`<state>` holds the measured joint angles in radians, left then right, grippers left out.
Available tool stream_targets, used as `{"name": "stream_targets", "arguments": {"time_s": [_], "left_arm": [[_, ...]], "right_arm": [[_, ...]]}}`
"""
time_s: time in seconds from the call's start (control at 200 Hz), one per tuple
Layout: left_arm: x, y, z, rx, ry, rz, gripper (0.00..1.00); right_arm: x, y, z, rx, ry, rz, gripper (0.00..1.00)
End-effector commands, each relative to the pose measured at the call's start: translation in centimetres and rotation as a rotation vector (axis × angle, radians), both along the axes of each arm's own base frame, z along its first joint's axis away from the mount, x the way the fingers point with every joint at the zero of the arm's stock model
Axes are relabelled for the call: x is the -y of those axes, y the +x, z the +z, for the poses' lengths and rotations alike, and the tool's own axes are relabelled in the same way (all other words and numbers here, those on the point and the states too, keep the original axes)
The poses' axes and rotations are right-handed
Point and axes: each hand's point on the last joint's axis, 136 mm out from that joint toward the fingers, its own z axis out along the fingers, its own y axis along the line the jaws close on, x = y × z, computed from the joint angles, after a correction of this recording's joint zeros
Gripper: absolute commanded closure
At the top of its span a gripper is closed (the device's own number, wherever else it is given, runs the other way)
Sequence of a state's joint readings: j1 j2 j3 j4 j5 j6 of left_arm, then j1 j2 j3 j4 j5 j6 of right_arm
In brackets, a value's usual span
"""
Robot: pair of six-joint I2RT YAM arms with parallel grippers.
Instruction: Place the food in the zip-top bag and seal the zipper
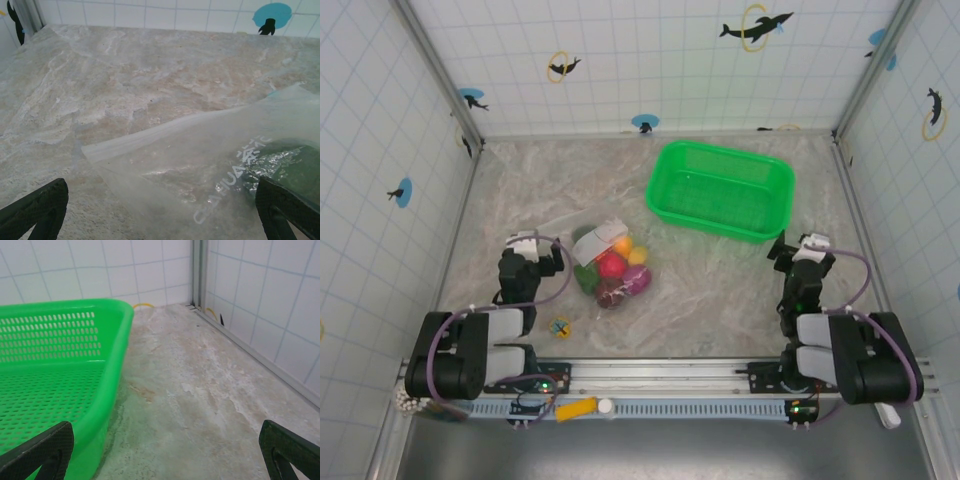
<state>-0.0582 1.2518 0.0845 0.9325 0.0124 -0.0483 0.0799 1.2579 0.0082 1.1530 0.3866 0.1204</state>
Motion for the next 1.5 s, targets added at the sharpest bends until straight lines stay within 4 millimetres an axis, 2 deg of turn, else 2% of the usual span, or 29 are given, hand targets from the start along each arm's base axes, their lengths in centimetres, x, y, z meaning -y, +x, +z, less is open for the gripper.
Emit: {"name": "stream_targets", "arguments": {"time_s": [0.0, 0.085, 0.125, 0.15, 0.19, 0.23, 0.295, 0.39, 0.48, 0.515, 0.571, 0.626, 0.681, 1.016, 1.491], "left_arm": [[-0.3, -0.2, 0.5, 0.024, 0.005, 0.002, 0.02], [-1.3, -0.8, -0.7, -0.025, 0.000, 0.062, 0.02], [-1.6, -1.3, -0.9, -0.017, -0.004, 0.076, 0.02], [-1.7, -1.6, -0.8, 0.003, -0.009, 0.087, 0.02], [-2.0, -2.0, -1.0, 0.011, -0.006, 0.101, 0.02], [-2.2, -1.9, -0.9, 0.020, 0.014, 0.106, 0.02], [-2.3, -1.8, -1.0, 0.038, 0.052, 0.098, 0.02], [-1.8, -1.6, -1.4, 0.042, 0.076, 0.059, 0.02], [-2.2, -1.4, -2.1, 0.026, 0.007, 0.042, 0.02], [-2.2, -1.0, -1.4, 0.069, -0.027, 0.033, 0.02], [-2.7, -1.1, -2.8, -0.008, -0.048, 0.042, 0.02], [-2.7, -0.8, -2.0, 0.033, -0.042, 0.049, 0.02], [-2.7, -1.0, -2.7, -0.006, -0.040, 0.051, 0.02], [-2.7, -0.9, -2.6, 0.001, -0.038, 0.053, 0.02], [-3.1, -0.9, -2.7, -0.003, -0.035, 0.078, 0.02]], "right_arm": [[-0.8, -3.0, -3.0, -0.042, -0.004, 0.072, 0.02], [-0.7, -3.3, -3.1, -0.030, -0.002, 0.064, 0.01], [-0.9, -2.9, -2.2, 0.007, -0.010, 0.077, 0.01], [-1.0, -2.5, -2.4, -0.002, -0.011, 0.086, 0.01], [-1.3, -1.7, -3.8, -0.078, -0.003, 0.100, 0.01], [-1.8, -1.1, -4.9, -0.130, 0.008, 0.132, 0.01], [-2.5, -0.7, -4.3, -0.098, 0.008, 0.189, 0.01], [-2.1, -0.4, -5.4, -0.153, 0.058, 0.185, 0.01], [-2.2, -0.3, -5.3, -0.146, 0.059, 0.190, 0.01], [-2.2, -0.3, -5.3, -0.148, 0.059, 0.189, 0.01], [-2.2, -0.3, -5.3, -0.147, 0.059, 0.190, 0.01], [-2.2, -0.2, -5.4, -0.151, 0.059, 0.194, 0.01], [-2.3, -0.2, -5.4, -0.153, 0.059, 0.194, 0.01], [-2.4, -0.1, -5.5, -0.169, -0.002, 0.164, 0.01], [-2.4, -0.1, -5.5, -0.172, 0.002, 0.169, 0.01]]}}
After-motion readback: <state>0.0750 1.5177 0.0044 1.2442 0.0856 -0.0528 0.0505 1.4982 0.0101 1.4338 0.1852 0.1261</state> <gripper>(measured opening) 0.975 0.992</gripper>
